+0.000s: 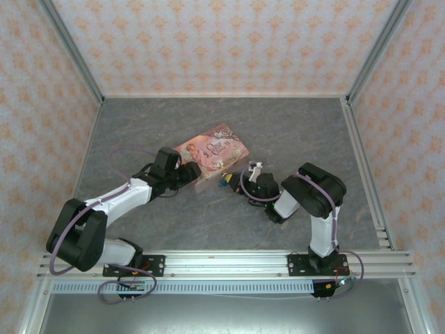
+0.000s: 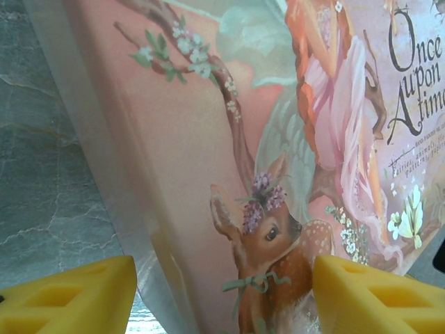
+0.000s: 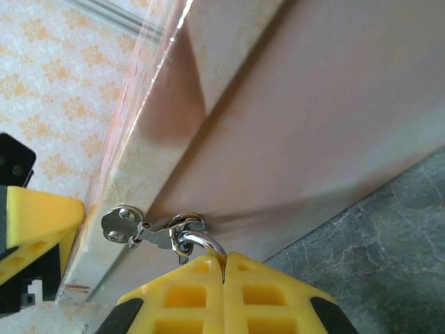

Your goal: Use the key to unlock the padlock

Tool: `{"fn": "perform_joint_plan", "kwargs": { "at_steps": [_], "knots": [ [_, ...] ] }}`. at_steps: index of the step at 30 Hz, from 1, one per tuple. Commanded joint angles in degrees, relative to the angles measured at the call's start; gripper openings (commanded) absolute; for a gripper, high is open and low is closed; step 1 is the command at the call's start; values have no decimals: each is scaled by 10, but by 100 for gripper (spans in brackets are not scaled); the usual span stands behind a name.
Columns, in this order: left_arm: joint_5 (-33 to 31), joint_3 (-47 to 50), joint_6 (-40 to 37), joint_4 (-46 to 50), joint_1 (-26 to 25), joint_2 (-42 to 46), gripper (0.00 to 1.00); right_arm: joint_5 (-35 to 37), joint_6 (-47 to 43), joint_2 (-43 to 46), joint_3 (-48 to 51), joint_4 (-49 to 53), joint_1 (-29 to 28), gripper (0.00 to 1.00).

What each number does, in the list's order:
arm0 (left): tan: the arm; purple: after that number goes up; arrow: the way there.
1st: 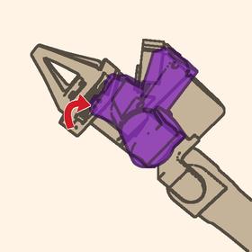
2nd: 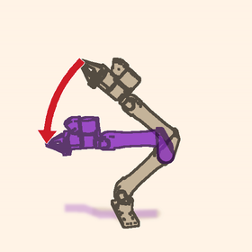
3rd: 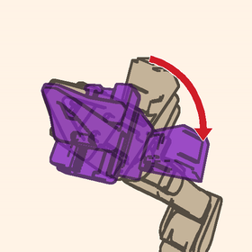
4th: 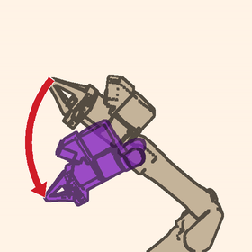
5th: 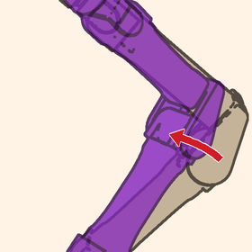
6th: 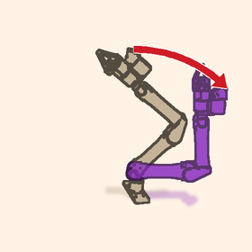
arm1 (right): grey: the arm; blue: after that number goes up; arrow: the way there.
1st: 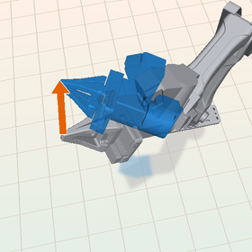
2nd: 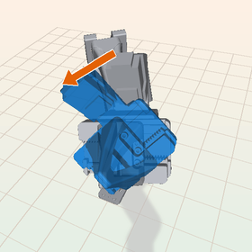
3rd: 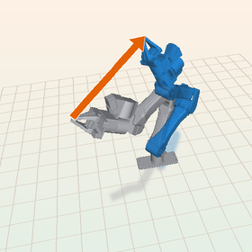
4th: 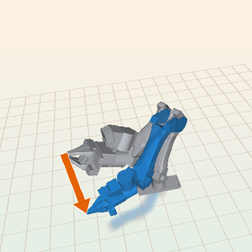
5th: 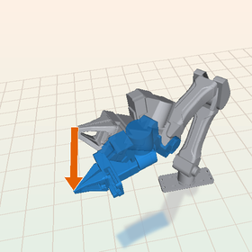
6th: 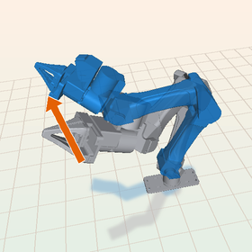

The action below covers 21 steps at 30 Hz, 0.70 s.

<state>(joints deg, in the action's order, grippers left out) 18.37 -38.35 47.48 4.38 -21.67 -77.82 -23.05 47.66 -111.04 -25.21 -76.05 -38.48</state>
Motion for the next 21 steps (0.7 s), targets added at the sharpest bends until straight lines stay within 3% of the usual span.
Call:
{"fn": "perform_joint_plan", "kwargs": {
  "at_steps": [1, 14, 21],
  "knots": [
    [-22, 30, -1, 64, -7, -14, 67, 35, 30, 24, -10, -42, 7, 0],
    [-23, 19, -2, 68, -7, -18, 70, 63, 85, 21, -4, -42, 22, 0],
    [-36, 0, -4, 89, -7, 21, 73, 75, 61, 58, 38, -29, 36, 0]
  ]
}}
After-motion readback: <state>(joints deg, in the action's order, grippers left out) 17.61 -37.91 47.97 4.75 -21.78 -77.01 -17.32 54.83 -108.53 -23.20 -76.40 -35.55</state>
